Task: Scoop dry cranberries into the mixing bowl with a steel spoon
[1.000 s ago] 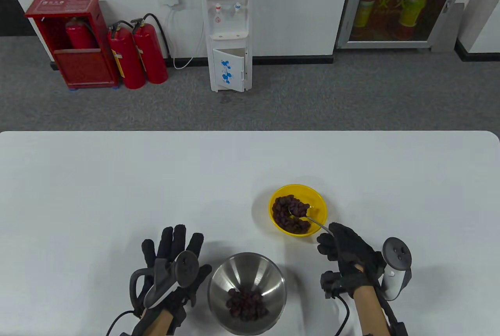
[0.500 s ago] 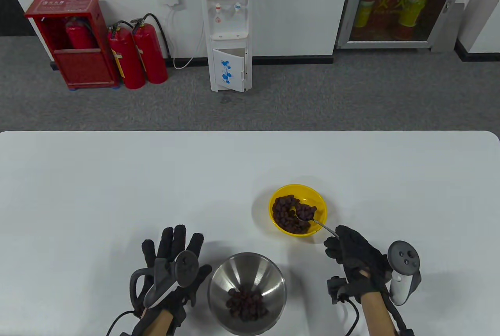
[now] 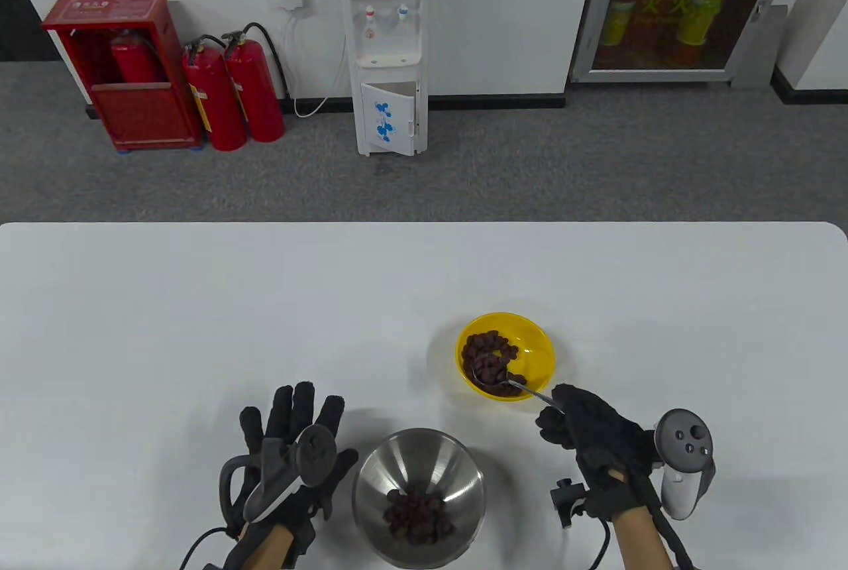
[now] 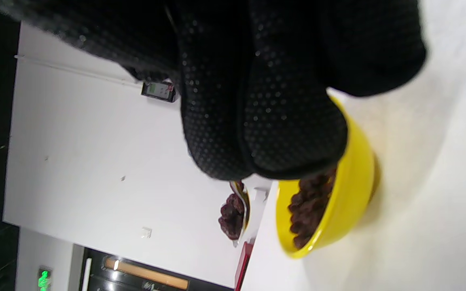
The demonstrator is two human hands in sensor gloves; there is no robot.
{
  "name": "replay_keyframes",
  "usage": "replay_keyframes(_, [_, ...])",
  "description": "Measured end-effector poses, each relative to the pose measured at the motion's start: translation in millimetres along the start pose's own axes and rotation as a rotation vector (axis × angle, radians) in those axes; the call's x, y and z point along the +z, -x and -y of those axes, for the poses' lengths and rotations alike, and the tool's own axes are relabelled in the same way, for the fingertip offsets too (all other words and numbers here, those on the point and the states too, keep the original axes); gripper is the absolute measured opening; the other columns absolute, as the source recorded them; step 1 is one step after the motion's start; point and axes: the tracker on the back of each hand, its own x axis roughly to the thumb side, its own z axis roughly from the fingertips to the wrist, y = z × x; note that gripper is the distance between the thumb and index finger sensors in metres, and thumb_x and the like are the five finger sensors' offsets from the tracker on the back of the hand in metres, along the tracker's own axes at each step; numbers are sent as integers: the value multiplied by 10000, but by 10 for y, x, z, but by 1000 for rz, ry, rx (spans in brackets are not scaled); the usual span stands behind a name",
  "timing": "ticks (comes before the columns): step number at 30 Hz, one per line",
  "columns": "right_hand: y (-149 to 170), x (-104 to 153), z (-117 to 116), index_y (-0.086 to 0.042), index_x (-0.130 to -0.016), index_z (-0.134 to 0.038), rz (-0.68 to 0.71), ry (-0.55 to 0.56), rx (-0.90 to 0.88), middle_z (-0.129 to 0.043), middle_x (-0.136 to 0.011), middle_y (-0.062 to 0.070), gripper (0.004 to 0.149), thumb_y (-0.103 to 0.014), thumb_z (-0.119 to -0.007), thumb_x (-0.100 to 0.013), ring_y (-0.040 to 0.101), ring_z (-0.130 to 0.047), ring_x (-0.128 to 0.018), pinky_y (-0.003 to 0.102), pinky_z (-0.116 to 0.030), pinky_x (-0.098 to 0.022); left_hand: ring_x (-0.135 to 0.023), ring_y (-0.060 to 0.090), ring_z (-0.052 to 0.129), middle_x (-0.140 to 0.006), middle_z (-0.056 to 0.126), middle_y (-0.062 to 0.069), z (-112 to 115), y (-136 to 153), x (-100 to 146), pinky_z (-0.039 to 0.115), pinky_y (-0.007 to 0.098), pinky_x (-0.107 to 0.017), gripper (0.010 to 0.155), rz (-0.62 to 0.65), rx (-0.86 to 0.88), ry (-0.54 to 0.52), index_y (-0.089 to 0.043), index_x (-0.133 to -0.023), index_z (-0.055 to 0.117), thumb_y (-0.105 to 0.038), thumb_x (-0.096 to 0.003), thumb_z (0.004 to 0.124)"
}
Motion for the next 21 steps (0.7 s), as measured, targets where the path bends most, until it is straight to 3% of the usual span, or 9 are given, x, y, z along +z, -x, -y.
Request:
replay_keyframes(12, [-121,60,-202,-44,-768,-888,86,-181,-3,-1047,-585,-9,425,-336,-806,-471,226,-1090,-416,440,-847,-335,-1149,272,64,-1208,60,-67,0,-4,2,29,698,-709,786,0,-2,1,-534,-1053,213,-760,-389,570])
replay_keyframes(21, [-164,98,-304,-66,-788,-881,143,-256,25,-1037,-611,-7,421,-338,-801,-477,230,-1080,-445,446,-837,-354,-1149,272,64,-1208,59,-66,-1,-7,3,30,698,-709,787,0,-2,3,-532,-1053,214,-760,-390,570])
